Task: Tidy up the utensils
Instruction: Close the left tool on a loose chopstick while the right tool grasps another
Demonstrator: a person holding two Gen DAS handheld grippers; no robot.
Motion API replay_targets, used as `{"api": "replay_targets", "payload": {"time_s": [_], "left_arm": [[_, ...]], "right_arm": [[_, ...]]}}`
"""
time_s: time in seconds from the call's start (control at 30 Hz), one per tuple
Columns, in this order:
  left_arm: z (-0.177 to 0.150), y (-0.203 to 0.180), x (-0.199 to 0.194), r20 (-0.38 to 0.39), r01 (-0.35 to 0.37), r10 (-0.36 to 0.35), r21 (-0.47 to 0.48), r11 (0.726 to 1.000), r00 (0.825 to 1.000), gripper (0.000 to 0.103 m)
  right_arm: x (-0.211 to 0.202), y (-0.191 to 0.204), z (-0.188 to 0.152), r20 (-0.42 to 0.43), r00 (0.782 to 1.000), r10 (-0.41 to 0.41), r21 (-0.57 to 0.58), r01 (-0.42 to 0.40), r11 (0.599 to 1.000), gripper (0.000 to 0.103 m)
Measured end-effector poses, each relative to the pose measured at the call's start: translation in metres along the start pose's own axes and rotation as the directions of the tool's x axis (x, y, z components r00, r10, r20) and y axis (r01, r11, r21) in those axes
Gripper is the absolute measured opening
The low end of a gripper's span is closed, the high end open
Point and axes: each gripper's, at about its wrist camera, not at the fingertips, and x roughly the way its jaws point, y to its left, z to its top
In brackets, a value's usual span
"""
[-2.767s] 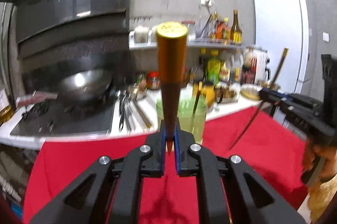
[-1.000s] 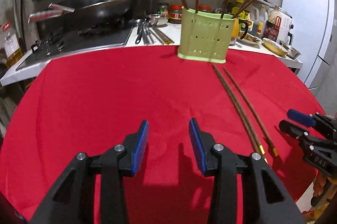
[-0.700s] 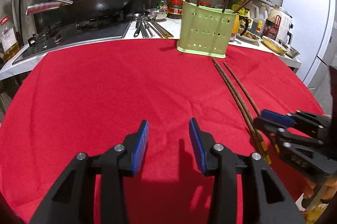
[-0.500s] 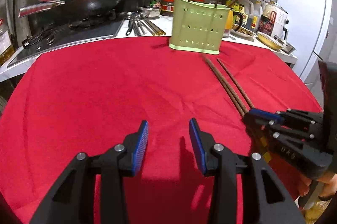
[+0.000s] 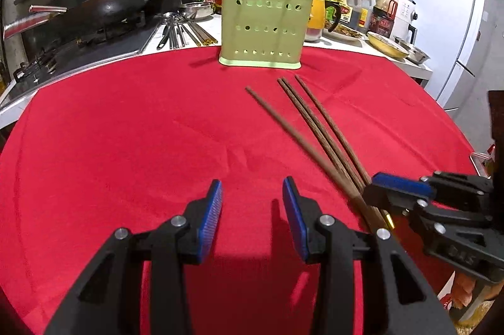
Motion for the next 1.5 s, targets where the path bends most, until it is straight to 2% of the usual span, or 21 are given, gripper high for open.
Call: {"api": "replay_targets", "payload": {"time_s": [0.07, 0.13, 0.4, 0.47, 0.53, 0.57, 0.6, 0.67, 0.83, 0.9, 0.97, 1.0, 1.03, 1.1, 1.13, 1.27, 1.33, 1.4, 1.5], "left_arm": [[0.0, 0.001, 0.0, -0.005, -0.004, 0.004, -0.001, 1.0, 1.0, 0.039], [0.001, 0.002, 0.002, -0.014, -0.004, 0.004, -0.002, 1.0, 1.0, 0.039], [0.0, -0.006, 0.014, -0.051, 0.028, -0.028, 0.005, 1.0, 0.998, 0.039], [0.001, -0.007, 0.019, -0.066, 0.013, -0.012, 0.01, 1.0, 0.998, 0.039], [0.0, -0.008, 0.024, -0.087, 0.0, 0.001, 0.015, 1.0, 0.996, 0.039], [0.0, -0.009, 0.024, -0.085, -0.008, 0.011, 0.033, 0.999, 0.996, 0.037], [0.0, -0.012, 0.024, -0.086, -0.025, 0.031, 0.063, 0.998, 0.996, 0.025], [0.0, -0.014, 0.026, -0.082, -0.043, 0.051, 0.105, 0.994, 0.995, 0.013], [0.005, -0.012, 0.031, -0.073, -0.04, 0.06, 0.254, 0.966, 0.996, 0.012], [0.008, -0.008, 0.033, -0.076, -0.012, 0.036, 0.291, 0.957, 0.996, 0.012], [0.011, -0.002, 0.034, -0.085, 0.004, 0.021, 0.277, 0.961, 0.996, 0.012], [0.012, 0.004, 0.033, -0.093, 0.002, 0.021, 0.237, 0.972, 0.995, 0.012], [0.011, 0.007, 0.031, -0.1, 0.01, 0.01, 0.199, 0.98, 0.995, 0.014], [0.005, 0.012, 0.02, -0.099, 0.045, -0.032, 0.131, 0.99, 0.995, 0.023], [-0.002, 0.012, 0.011, -0.091, 0.054, -0.044, 0.108, 0.993, 0.995, 0.024], [-0.032, 0.002, -0.006, -0.102, 0.008, -0.001, 0.069, 0.998, 0.995, 0.024], [-0.04, -0.005, -0.011, -0.089, -0.027, 0.035, 0.082, 0.996, 0.995, 0.024], [-0.045, -0.013, -0.015, -0.087, -0.017, 0.023, 0.077, 0.997, 0.996, 0.024], [-0.051, -0.021, -0.016, -0.067, -0.067, 0.074, 0.106, 0.992, 0.995, 0.024]], "right_arm": [[-0.006, -0.005, 0.002, 0.035, 0.997, -0.068, -0.014, 0.069, 0.998, 0.026], [-0.007, -0.014, 0.005, 0.035, 0.993, -0.109, -0.002, 0.109, 0.994, 0.026], [0.019, -0.018, 0.006, -0.022, 0.995, -0.102, -0.01, 0.102, 0.995, 0.025], [0.024, -0.017, 0.008, -0.032, 0.993, -0.116, -0.018, 0.116, 0.993, 0.021], [0.028, -0.015, 0.009, -0.043, 0.985, -0.169, -0.048, 0.166, 0.985, 0.01], [0.027, -0.014, 0.009, -0.044, 0.981, -0.187, -0.069, 0.184, 0.981, 0.01], [0.026, -0.012, 0.008, -0.045, 0.979, -0.198, -0.086, 0.194, 0.977, 0.009], [0.023, -0.012, 0.005, -0.048, 0.973, -0.227, -0.116, 0.22, 0.969, 0.007], [0.007, -0.029, -0.004, -0.056, 0.959, -0.277, -0.107, 0.27, 0.957, 0.007], [0.001, -0.036, -0.009, -0.06, 0.96, -0.273, -0.093, 0.267, 0.959, 0.007], [-0.004, -0.042, -0.012, -0.059, 0.963, -0.262, -0.07, 0.258, 0.964, 0.008], [-0.006, -0.043, -0.014, -0.056, 0.965, -0.256, -0.061, 0.253, 0.966, 0.009], [-0.007, -0.043, -0.015, -0.054, 0.967, -0.25, -0.051, 0.248, 0.967, 0.012], [-0.013, -0.044, -0.021, -0.047, 0.972, -0.228, -0.031, 0.227, 0.973, 0.019], [-0.015, -0.043, -0.023, -0.042, 0.973, -0.227, -0.029, 0.226, 0.974, 0.023], [-0.023, -0.037, -0.036, -0.016, 0.973, -0.231, -0.037, 0.23, 0.972, 0.024], [-0.025, -0.035, -0.04, -0.007, 0.972, -0.236, -0.041, 0.236, 0.971, 0.024], [-0.029, -0.033, -0.045, 0.007, 0.972, -0.234, -0.044, 0.235, 0.971, 0.024], [-0.034, -0.031, -0.053, 0.034, 0.97, -0.241, -0.049, 0.242, 0.969, 0.024]]}}
